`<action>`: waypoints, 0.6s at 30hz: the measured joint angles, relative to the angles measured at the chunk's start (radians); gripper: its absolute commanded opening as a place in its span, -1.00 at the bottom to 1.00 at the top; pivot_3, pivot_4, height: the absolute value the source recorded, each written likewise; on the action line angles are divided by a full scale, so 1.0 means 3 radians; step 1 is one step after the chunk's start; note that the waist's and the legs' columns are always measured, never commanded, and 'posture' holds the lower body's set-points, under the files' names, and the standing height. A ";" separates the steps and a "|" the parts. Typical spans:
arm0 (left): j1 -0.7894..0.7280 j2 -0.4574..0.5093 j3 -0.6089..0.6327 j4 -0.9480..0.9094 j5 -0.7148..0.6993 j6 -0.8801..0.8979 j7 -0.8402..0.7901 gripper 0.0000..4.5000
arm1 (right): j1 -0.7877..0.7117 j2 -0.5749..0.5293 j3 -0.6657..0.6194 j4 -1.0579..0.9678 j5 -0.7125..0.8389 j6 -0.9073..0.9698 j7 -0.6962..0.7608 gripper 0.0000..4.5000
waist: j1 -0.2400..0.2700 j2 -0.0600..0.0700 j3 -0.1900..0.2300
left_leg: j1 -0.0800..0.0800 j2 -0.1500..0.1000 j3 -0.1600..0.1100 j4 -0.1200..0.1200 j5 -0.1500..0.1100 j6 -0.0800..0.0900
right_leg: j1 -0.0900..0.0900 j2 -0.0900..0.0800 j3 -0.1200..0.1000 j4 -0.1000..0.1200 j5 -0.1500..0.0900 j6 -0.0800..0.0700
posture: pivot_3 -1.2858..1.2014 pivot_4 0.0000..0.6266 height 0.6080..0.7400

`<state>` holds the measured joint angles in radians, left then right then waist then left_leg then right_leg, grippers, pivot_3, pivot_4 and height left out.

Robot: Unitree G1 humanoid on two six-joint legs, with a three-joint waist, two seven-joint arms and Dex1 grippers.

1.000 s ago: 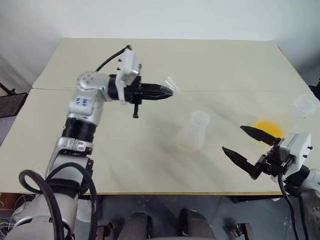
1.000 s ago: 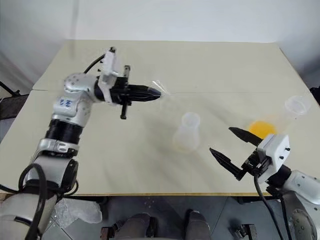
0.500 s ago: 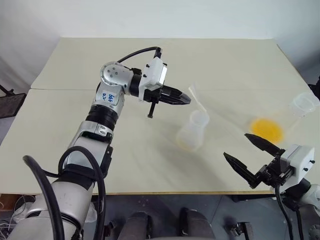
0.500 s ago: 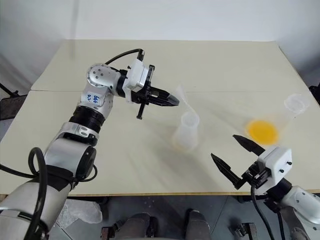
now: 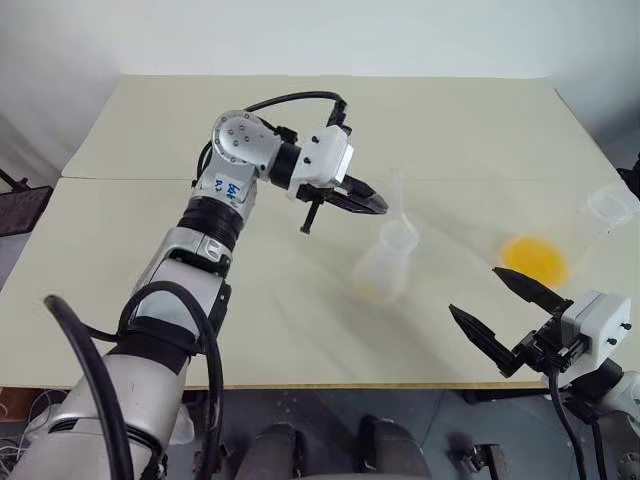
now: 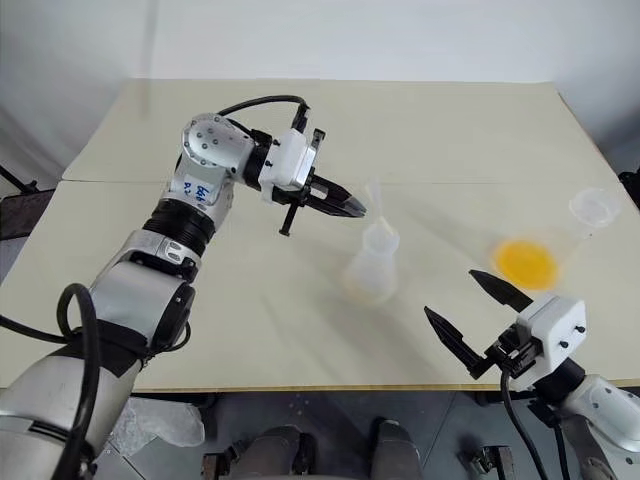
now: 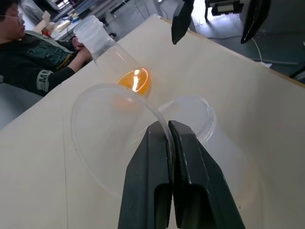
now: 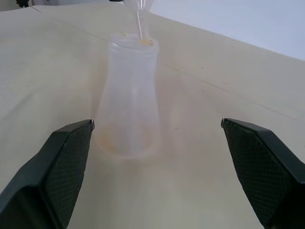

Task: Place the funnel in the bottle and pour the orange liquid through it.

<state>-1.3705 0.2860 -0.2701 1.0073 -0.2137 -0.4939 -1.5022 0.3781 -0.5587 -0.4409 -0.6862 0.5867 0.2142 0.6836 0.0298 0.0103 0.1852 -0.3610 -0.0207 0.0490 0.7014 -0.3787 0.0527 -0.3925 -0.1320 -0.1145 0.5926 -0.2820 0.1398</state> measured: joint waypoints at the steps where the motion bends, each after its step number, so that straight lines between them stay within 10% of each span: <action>1: -0.0013 0.0004 -0.0060 0.0052 0.0004 -0.0056 0.0000 -0.98 | 0.0003 0.0004 0.0000 0.0000 -0.0017 -0.0003 0.0000 1.00 | 0.0000 0.0000 0.0000 | 0.0000 0.0000 0.0000 0.0000 0.0000 0.0000 | 0.0000 0.0000 0.0000 0.0000 0.0000 0.0000 | 0.03 -0.52 1.00; 18: -0.0259 -0.0035 -0.0444 0.0326 -0.0015 -0.0519 0.0000 0.99 | 0.0022 0.0058 0.0012 0.0003 -0.0073 -0.0061 0.0000 1.00 | 0.0009 0.0000 0.0000 | -0.0005 -0.0001 0.0000 0.0003 0.0001 0.0003 | -0.0002 0.0000 0.0000 0.0000 0.0000 0.0000 | 0.03 -0.52 1.00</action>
<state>-1.4483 0.2754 -0.4031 1.1052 -0.2181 -0.6495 -1.5022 0.3848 -0.5413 -0.4374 -0.6854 0.5649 0.1957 0.6835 0.0324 0.0101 0.1853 -0.3625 -0.0210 0.0490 0.7022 -0.3785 0.0536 -0.3932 -0.1320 -0.1144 0.5925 -0.2820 0.1398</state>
